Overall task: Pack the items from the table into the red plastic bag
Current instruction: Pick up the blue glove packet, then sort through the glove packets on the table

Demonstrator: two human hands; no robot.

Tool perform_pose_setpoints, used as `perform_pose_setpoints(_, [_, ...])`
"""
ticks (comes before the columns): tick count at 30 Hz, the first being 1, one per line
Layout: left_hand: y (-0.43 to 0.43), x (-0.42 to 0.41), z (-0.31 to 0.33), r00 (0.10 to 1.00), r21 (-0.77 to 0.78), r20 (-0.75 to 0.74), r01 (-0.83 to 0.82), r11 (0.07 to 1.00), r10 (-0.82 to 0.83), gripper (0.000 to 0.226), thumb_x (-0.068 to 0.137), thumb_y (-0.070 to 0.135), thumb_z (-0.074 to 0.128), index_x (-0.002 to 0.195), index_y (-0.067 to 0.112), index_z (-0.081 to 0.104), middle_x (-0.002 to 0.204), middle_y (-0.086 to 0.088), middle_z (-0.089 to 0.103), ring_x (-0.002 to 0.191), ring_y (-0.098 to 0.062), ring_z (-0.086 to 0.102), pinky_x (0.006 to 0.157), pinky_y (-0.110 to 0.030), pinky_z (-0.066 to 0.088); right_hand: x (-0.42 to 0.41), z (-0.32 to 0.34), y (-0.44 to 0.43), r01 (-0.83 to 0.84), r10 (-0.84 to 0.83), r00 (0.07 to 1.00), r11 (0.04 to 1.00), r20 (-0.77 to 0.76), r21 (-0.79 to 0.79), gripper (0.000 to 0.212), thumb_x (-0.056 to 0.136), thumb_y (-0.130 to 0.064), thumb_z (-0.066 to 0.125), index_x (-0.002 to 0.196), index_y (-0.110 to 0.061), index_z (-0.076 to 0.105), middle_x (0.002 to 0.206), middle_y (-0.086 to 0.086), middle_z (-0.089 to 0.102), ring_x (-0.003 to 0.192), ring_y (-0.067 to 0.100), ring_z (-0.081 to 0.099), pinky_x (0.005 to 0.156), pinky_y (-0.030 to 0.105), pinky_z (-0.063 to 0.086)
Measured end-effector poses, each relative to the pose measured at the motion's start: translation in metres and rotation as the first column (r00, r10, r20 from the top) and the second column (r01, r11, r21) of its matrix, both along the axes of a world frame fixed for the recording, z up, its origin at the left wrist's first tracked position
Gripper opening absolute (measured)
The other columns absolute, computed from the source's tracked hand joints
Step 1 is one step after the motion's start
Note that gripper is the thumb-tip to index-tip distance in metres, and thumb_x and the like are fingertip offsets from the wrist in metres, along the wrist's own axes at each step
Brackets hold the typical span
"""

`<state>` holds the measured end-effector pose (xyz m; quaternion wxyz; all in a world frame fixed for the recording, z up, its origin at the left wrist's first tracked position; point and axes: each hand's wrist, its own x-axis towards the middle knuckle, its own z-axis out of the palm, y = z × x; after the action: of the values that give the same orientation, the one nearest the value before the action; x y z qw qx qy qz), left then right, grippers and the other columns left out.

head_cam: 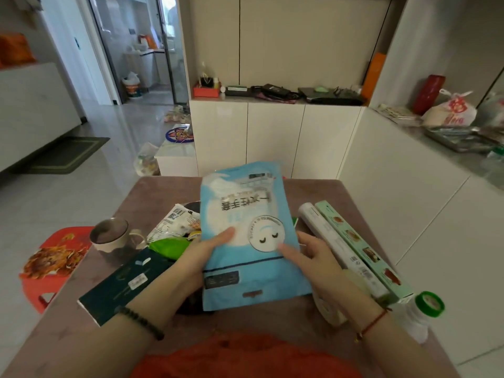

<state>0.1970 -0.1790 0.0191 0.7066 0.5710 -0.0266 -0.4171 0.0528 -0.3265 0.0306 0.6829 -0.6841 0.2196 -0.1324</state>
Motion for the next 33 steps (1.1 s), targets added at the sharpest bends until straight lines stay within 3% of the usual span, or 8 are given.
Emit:
perform_pose_setpoints(3, [0.018, 0.018, 0.001, 0.986, 0.02, 0.061, -0.16, 0.987, 0.158, 0.052, 0.07, 0.021, 0.071, 0.119, 0.006, 0.059, 0.11, -0.02, 0.069, 0.09, -0.03, 0.07, 0.071, -0.041, 0.059, 0.02, -0.013, -0.033, 0.342, -0.335, 0.939, 0.926, -0.076, 0.156, 0.021, 0.09, -0.022, 0.056, 0.102, -0.006, 0.064, 0.099, 0.011, 0.07, 0.087, 0.026, 0.068, 0.068, 0.03, 0.057])
perform_pose_setpoints(5, [0.03, 0.032, 0.003, 0.962, 0.007, 0.097, -0.257, 0.966, 0.256, 0.043, 0.078, 0.016, 0.068, 0.118, 0.004, 0.059, 0.111, -0.02, 0.068, 0.088, -0.029, 0.069, 0.068, -0.039, 0.06, 0.034, -0.032, -0.061, 0.479, -0.49, 0.853, 0.872, -0.177, -0.105, 0.031, 0.088, -0.016, 0.058, 0.117, -0.004, 0.056, 0.112, 0.015, 0.063, 0.091, 0.026, 0.063, 0.07, 0.029, 0.053])
perform_pose_setpoints(9, [0.047, 0.053, 0.002, 0.932, 0.03, 0.187, -0.323, 0.946, 0.312, 0.033, 0.082, 0.013, 0.065, 0.113, 0.004, 0.06, 0.1, -0.015, 0.069, 0.063, -0.019, 0.071, 0.057, -0.034, 0.06, 0.064, -0.08, -0.088, 0.072, -0.331, 0.828, 0.863, -0.452, -0.501, 0.069, 0.076, -0.037, 0.066, 0.133, -0.007, 0.04, 0.127, 0.011, 0.055, 0.108, 0.025, 0.056, 0.087, 0.041, 0.048])
perform_pose_setpoints(12, [0.058, 0.062, -0.004, 0.936, 0.077, 0.199, -0.312, 0.947, 0.292, 0.036, 0.078, 0.015, 0.067, 0.112, 0.006, 0.059, 0.1, -0.017, 0.069, 0.071, -0.024, 0.071, 0.058, -0.037, 0.06, 0.087, -0.101, -0.094, -0.23, -0.364, 0.746, 0.646, -0.558, -0.728, 0.091, 0.07, -0.057, 0.065, 0.14, -0.008, 0.03, 0.142, 0.013, 0.039, 0.13, 0.03, 0.038, 0.108, 0.047, 0.034])
perform_pose_setpoints(18, [0.075, 0.068, -0.017, 0.955, 0.108, 0.157, -0.27, 0.957, 0.252, 0.037, 0.068, 0.02, 0.07, 0.103, 0.012, 0.062, 0.104, -0.02, 0.07, 0.088, -0.034, 0.069, 0.069, -0.043, 0.059, 0.112, -0.122, -0.105, -0.447, -0.395, 0.607, 0.547, -0.689, -0.708, 0.113, 0.062, -0.076, 0.058, 0.145, -0.012, 0.016, 0.149, 0.011, 0.031, 0.136, 0.033, 0.03, 0.113, 0.06, 0.009])
perform_pose_setpoints(23, [0.077, 0.072, -0.024, 0.951, 0.086, 0.16, -0.28, 0.956, 0.264, 0.018, 0.079, 0.015, 0.065, 0.096, 0.014, 0.063, 0.099, -0.018, 0.072, 0.072, -0.027, 0.072, 0.06, -0.038, 0.061, 0.12, -0.12, -0.102, -0.305, -0.369, 0.71, 0.607, -0.6, -0.734, 0.062, 0.068, -0.046, 0.074, 0.115, -0.015, 0.048, 0.12, 0.005, 0.059, 0.114, 0.028, 0.054, 0.11, 0.055, 0.026])
perform_pose_setpoints(26, [0.073, 0.07, -0.025, 0.956, 0.082, 0.144, -0.27, 0.959, 0.256, 0.02, 0.078, 0.015, 0.066, 0.098, 0.013, 0.064, 0.101, -0.019, 0.072, 0.076, -0.027, 0.071, 0.063, -0.041, 0.06, 0.119, -0.117, -0.104, 0.002, -0.385, 0.805, 0.762, -0.451, -0.648, 0.023, 0.078, -0.018, 0.07, 0.094, -0.003, 0.064, 0.096, 0.016, 0.069, 0.086, 0.029, 0.065, 0.081, 0.042, 0.054])
perform_pose_setpoints(33, [0.072, 0.061, -0.018, 0.952, 0.082, 0.165, -0.274, 0.958, 0.258, 0.017, 0.076, 0.013, 0.067, 0.093, 0.012, 0.065, 0.098, -0.018, 0.073, 0.08, -0.03, 0.071, 0.068, -0.043, 0.059, 0.109, -0.08, -0.103, 0.306, -0.426, 0.861, 0.87, -0.277, -0.388, 0.017, 0.085, -0.017, 0.058, 0.083, -0.001, 0.064, 0.08, 0.014, 0.061, 0.077, 0.025, 0.055, 0.055, 0.026, 0.039])
